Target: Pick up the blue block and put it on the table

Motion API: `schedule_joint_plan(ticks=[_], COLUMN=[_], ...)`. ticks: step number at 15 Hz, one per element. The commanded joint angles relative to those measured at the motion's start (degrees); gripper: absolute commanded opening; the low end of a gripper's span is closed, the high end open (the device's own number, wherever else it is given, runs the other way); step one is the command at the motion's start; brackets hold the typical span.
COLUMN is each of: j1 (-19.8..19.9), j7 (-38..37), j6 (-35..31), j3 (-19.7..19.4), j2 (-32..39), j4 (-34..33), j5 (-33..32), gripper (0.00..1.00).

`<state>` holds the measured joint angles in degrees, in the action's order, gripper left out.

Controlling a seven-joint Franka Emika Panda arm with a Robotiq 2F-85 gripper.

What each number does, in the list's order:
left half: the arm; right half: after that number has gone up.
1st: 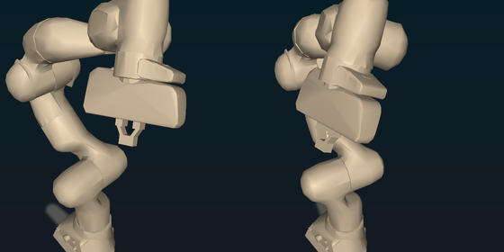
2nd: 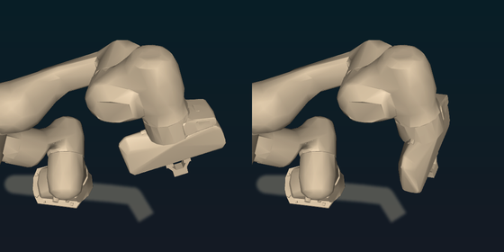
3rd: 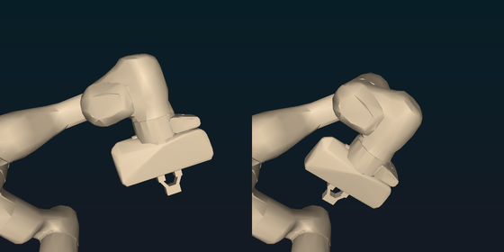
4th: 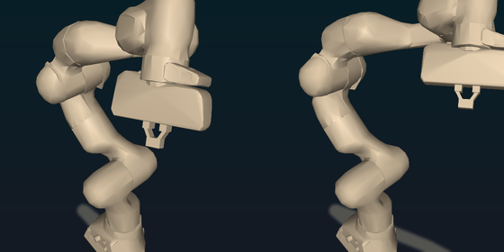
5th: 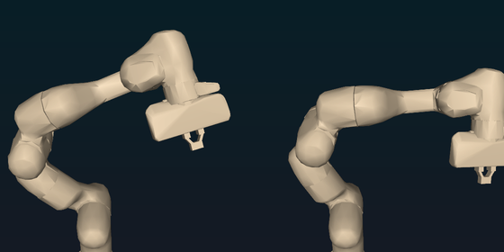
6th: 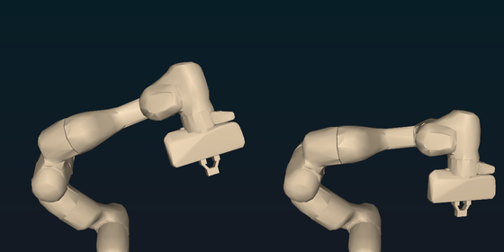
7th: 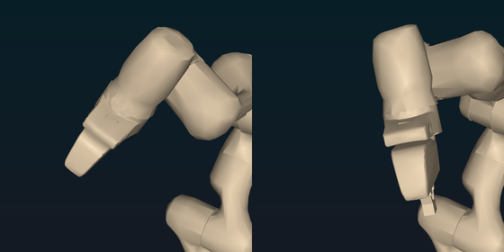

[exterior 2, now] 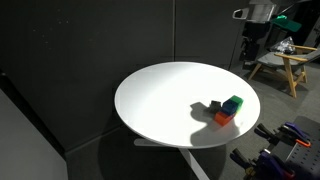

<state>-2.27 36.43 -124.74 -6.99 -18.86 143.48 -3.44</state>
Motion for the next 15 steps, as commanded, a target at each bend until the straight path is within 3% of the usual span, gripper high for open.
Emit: schedule_joint_plan(ticks=[1,15], j1=[-0.1,0.1], j7=[4.7,4.5], j6=[0.6,-0.1], j3=[0.2,0.5], j2=[-0.1,0.7], j4=[0.5,0.9], j5=[-2.1,-2.0], gripper=[1.0,1.0])
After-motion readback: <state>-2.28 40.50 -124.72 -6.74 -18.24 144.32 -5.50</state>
